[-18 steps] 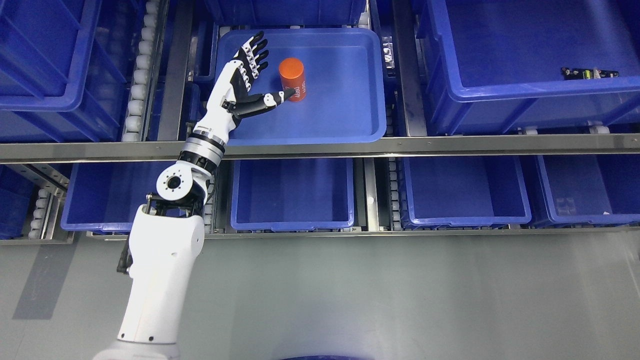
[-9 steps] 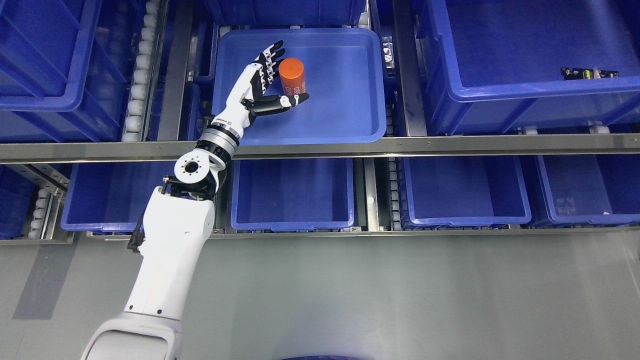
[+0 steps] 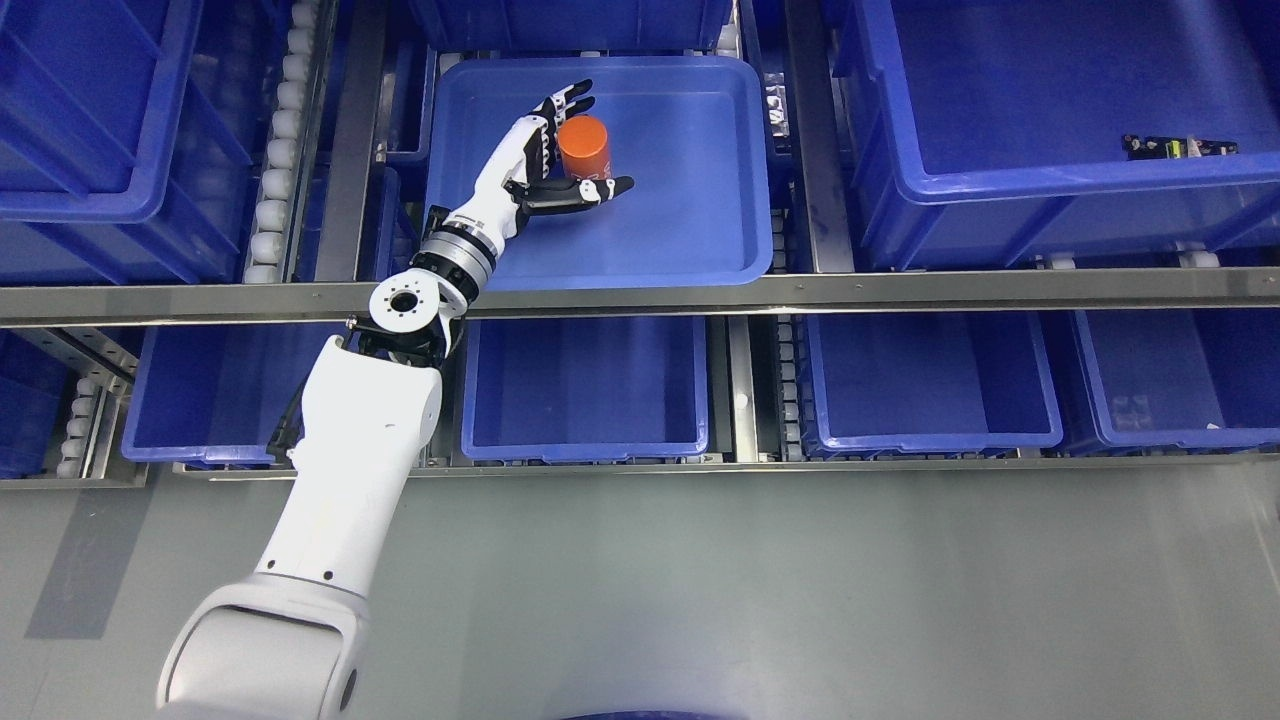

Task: Grab orange capacitor from left shelf to right desk
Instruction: 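Close the left hand fingers around the orange capacitor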

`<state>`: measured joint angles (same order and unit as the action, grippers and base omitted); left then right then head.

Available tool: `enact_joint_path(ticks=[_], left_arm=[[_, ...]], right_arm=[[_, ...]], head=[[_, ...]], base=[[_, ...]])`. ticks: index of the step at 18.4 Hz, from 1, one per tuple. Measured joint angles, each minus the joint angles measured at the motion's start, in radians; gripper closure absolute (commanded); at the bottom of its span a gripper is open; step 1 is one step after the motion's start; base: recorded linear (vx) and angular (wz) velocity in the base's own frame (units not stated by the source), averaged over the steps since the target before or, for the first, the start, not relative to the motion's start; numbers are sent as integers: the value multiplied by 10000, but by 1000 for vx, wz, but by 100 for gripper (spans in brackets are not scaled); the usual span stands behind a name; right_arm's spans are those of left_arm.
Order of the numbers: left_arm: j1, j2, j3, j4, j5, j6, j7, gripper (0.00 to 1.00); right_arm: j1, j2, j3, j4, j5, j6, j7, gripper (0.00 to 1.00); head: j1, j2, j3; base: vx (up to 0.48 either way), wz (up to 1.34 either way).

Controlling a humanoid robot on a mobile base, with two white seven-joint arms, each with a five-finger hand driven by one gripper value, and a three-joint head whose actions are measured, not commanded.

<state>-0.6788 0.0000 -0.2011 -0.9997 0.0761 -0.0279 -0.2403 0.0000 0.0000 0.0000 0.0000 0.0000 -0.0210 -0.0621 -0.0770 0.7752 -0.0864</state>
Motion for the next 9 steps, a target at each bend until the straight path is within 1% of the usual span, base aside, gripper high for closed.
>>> enact_joint_path(ticks=[7, 9], left_arm=[[-244, 1, -190, 497, 76, -112, -26, 45], [-278, 1, -224, 595, 145, -149, -32, 58]], right_arm=[[0, 0, 0, 0, 0, 0, 0, 0], [0, 0, 0, 0, 0, 0, 0, 0]], head=[[0, 0, 0], [0, 0, 0]], base=[[0, 0], [0, 0]])
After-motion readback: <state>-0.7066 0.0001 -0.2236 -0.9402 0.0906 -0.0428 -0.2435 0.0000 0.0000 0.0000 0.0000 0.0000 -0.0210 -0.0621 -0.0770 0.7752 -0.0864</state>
